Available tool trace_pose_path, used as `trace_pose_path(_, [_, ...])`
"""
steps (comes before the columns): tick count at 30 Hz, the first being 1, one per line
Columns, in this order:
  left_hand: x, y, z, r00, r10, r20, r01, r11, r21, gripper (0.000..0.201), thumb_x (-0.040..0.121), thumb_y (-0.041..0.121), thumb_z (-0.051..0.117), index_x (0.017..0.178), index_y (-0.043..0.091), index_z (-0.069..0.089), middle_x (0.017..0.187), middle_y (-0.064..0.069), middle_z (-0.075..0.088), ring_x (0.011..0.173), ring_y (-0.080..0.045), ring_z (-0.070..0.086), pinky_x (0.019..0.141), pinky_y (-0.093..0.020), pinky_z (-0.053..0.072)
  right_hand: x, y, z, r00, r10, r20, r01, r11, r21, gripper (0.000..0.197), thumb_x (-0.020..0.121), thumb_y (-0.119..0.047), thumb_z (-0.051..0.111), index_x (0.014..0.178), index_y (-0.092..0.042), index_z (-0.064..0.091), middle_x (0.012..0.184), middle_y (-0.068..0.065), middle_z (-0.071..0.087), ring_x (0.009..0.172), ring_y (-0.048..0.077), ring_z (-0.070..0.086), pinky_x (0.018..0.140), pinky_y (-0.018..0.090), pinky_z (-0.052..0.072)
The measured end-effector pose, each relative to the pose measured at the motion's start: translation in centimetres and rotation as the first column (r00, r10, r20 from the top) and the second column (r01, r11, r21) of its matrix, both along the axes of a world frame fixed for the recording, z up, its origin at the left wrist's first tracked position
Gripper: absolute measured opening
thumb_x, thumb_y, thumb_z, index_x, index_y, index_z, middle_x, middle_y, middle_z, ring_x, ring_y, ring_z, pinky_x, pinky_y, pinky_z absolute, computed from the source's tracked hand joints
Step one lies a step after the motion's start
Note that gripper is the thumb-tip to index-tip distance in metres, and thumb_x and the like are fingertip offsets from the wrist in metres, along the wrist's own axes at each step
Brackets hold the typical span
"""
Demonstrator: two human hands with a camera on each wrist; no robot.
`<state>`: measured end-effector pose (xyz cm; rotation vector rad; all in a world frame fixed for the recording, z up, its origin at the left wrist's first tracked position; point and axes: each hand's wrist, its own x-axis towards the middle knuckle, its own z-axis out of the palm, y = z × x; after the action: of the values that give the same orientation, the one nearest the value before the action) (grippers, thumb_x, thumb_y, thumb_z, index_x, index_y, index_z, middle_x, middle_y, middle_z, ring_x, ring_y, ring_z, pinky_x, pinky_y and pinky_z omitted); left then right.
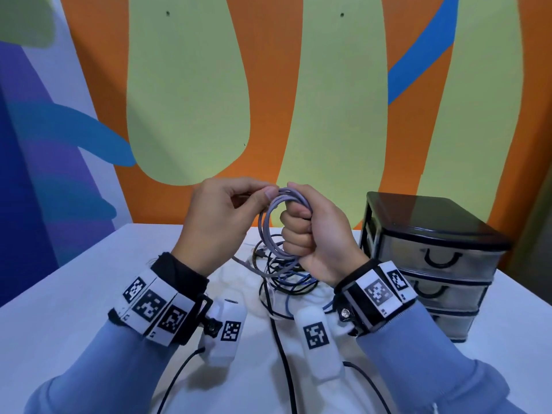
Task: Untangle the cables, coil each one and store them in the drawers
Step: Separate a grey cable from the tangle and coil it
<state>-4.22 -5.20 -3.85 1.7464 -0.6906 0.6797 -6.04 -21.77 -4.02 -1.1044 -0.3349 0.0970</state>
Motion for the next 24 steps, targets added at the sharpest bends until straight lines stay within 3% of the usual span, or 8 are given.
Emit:
trace_pose_path(2, [-0.5,0.0,0.3,0.996,-0.067,-0.067,0.067,0.998,-0.001,0.013,0.099,0.028,0.072,0.105,0.023,0.083,0.097,0.000,0.083,0.098,-0.026,0.078,0.093,-0.053,0.060,0.0,-0.1,0.0,1.000,-0.010,-0.006,0.010,0.999,0.048,0.050,0.107,-0.035,0.045,0.063,-0.024,0.024,0.049,-0.008,0.015,0.037,0.007,0.009,0.035,0.021,0.009])
trace_pose_path(6, [-0.9,0.1,0.7,0.951,-0.220,-0.217,0.198,0.973,-0.122,0.030,0.090,0.028,0.073,0.115,0.012,0.079,0.104,-0.004,0.082,0.104,-0.023,0.078,0.100,-0.041,0.060,0.4,-0.2,0.1,0.992,-0.124,-0.004,0.124,0.990,0.064,0.050,0.106,-0.034,0.050,0.063,-0.024,0.028,0.050,-0.008,0.016,0.039,0.009,0.009,0.036,0.021,0.010])
trace_pose_path(9, [-1.0,-0.3,0.4,0.947,-0.208,-0.246,0.204,0.978,-0.041,0.036,0.085,0.019,0.083,0.120,0.014,0.075,0.095,-0.006,0.082,0.093,-0.025,0.079,0.092,-0.036,0.062,0.6,-0.1,0.0,0.972,-0.236,0.012,0.236,0.972,-0.003,0.051,0.106,-0.036,0.056,0.061,-0.021,0.038,0.050,-0.006,0.020,0.040,0.010,0.012,0.037,0.021,0.013])
trace_pose_path(13, [-1.0,-0.7,-0.1,0.942,-0.187,-0.279,0.183,0.982,-0.041,0.038,0.081,0.005,0.088,0.115,0.018,0.077,0.077,-0.011,0.078,0.076,-0.024,0.075,0.087,-0.040,0.062,1.0,0.0,-0.4,0.934,-0.348,0.083,0.351,0.936,-0.035,0.041,0.102,-0.040,0.064,0.072,-0.014,0.055,0.053,-0.005,0.023,0.042,0.011,0.016,0.040,0.023,0.015])
trace_pose_path(18, [-1.2,-0.7,0.3,0.842,-0.370,-0.391,0.253,0.913,-0.320,0.042,0.078,0.009,0.084,0.119,0.010,0.072,0.091,-0.025,0.077,0.079,-0.026,0.074,0.077,-0.035,0.061,0.7,0.2,-0.4,0.916,-0.335,0.222,0.359,0.930,-0.074,0.028,0.098,-0.034,0.071,0.104,-0.008,0.076,0.054,-0.009,0.038,0.045,0.010,0.021,0.039,0.020,0.019])
trace_pose_path(20, [-1.5,-1.0,0.3,0.766,-0.482,-0.426,0.269,0.842,-0.468,0.047,0.078,0.008,0.080,0.123,0.006,0.068,0.091,-0.018,0.076,0.078,-0.020,0.074,0.072,-0.030,0.061,0.7,0.4,-0.6,0.901,-0.350,0.257,0.378,0.923,-0.067,0.020,0.100,-0.027,0.070,0.106,-0.010,0.079,0.059,-0.009,0.046,0.048,0.011,0.022,0.040,0.020,0.019])
trace_pose_path(22, [-1.5,-1.3,0.4,0.721,-0.542,-0.431,0.271,0.794,-0.544,0.045,0.080,0.003,0.078,0.123,0.007,0.065,0.086,-0.013,0.074,0.074,-0.018,0.071,0.068,-0.027,0.058,0.6,0.4,-0.7,0.901,-0.356,0.248,0.375,0.926,-0.035,0.018,0.099,-0.026,0.071,0.101,-0.012,0.081,0.060,-0.006,0.038,0.050,0.013,0.020,0.041,0.021,0.018])
trace_pose_path(24, [-1.4,-1.3,0.4,0.764,-0.495,-0.415,0.270,0.828,-0.491,0.044,0.081,-0.004,0.078,0.121,0.006,0.063,0.079,-0.012,0.071,0.069,-0.022,0.065,0.065,-0.026,0.053,0.6,0.2,-0.6,0.913,-0.339,0.229,0.348,0.937,-0.001,0.013,0.095,-0.024,0.075,0.092,-0.013,0.081,0.058,-0.006,0.032,0.050,0.013,0.017,0.041,0.020,0.017])
